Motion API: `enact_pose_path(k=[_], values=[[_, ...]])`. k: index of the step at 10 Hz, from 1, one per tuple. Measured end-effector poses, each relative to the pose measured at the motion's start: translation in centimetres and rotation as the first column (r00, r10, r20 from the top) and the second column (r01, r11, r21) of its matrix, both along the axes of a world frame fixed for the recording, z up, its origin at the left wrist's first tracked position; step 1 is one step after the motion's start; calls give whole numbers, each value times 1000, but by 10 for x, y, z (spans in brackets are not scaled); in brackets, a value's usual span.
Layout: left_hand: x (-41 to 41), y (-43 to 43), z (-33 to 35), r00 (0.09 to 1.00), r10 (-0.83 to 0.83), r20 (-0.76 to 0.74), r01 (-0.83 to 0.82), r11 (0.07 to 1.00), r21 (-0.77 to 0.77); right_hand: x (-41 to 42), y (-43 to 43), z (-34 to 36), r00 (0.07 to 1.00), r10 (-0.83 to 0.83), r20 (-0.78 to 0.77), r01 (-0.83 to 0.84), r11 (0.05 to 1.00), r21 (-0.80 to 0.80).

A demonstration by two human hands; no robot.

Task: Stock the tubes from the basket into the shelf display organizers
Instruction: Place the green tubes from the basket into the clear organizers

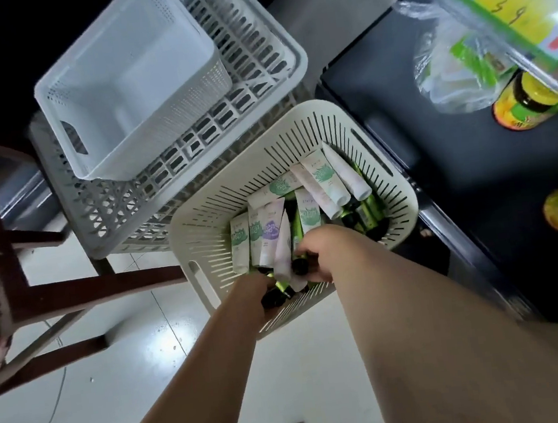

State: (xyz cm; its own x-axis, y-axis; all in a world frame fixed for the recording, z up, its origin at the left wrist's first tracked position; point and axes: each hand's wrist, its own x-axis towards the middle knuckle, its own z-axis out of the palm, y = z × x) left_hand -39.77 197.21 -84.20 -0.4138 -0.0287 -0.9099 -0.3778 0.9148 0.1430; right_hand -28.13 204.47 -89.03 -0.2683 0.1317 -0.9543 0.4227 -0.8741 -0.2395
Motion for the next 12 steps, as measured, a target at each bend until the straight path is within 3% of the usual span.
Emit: enact_pose_path(k=[1,2,3,5,7,8,9,12], values=[[-11,-9,3,998,-57,27,58,998,-10,1,-3,-7,976,-217,-23,213,971,-104],[-20,-12,11,999,-51,5,51,999,-7,6,0,10,904,-428,0,409,863,-297],[-23,-16,31,997,-72,-18,72,996,45,20,-2,37,855,-519,-22,486,814,-317],[-16,8,100,992,-124,5,116,938,325,16,6,105,882,-404,-242,411,911,-23],[-4,29,185,991,-135,-22,104,644,758,31,25,196,738,-436,-515,612,753,241],[7,26,220,988,-154,0,76,485,871,48,16,237,741,-379,-555,636,661,399],[23,19,251,972,-237,4,78,335,939,69,1,276,746,-327,-580,649,552,524],[93,-3,330,841,-528,-116,101,-56,993,139,-69,375,683,-310,-661,728,220,649]])
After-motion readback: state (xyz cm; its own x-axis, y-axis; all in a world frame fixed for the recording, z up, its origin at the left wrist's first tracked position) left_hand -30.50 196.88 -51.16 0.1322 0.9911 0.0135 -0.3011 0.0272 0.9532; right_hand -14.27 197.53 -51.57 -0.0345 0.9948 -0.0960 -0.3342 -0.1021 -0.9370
